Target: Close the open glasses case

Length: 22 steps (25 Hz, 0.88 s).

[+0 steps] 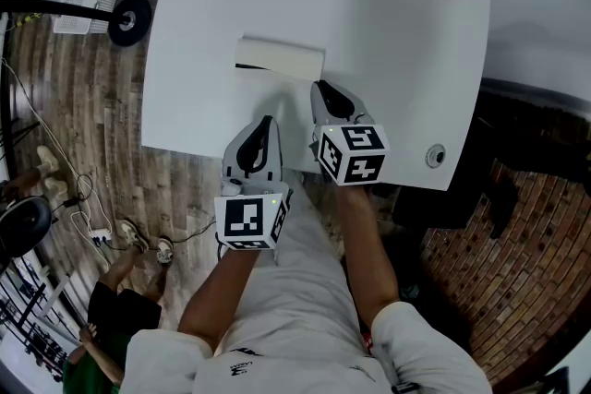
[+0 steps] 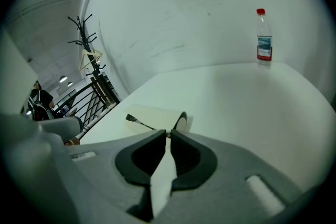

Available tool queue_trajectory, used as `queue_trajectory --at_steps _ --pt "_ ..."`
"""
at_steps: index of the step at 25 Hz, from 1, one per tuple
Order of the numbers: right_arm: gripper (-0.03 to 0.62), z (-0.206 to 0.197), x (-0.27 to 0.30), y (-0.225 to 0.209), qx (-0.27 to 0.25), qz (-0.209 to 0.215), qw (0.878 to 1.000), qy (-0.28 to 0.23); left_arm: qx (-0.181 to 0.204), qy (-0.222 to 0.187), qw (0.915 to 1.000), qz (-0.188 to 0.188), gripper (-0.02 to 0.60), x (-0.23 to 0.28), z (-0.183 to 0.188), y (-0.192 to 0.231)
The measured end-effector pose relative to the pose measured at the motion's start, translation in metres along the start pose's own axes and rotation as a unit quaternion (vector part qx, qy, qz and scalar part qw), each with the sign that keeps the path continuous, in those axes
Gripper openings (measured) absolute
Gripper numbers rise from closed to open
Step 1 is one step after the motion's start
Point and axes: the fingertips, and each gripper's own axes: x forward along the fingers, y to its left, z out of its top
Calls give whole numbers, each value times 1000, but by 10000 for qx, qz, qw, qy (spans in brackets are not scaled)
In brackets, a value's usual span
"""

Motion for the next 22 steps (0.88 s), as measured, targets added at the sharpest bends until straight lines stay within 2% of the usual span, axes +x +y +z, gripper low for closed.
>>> queue_trajectory --at_steps 22 --pt "21 -23 6 -1 78 -55 9998 192 -29 8 10000 24 -3 -4 -3 3"
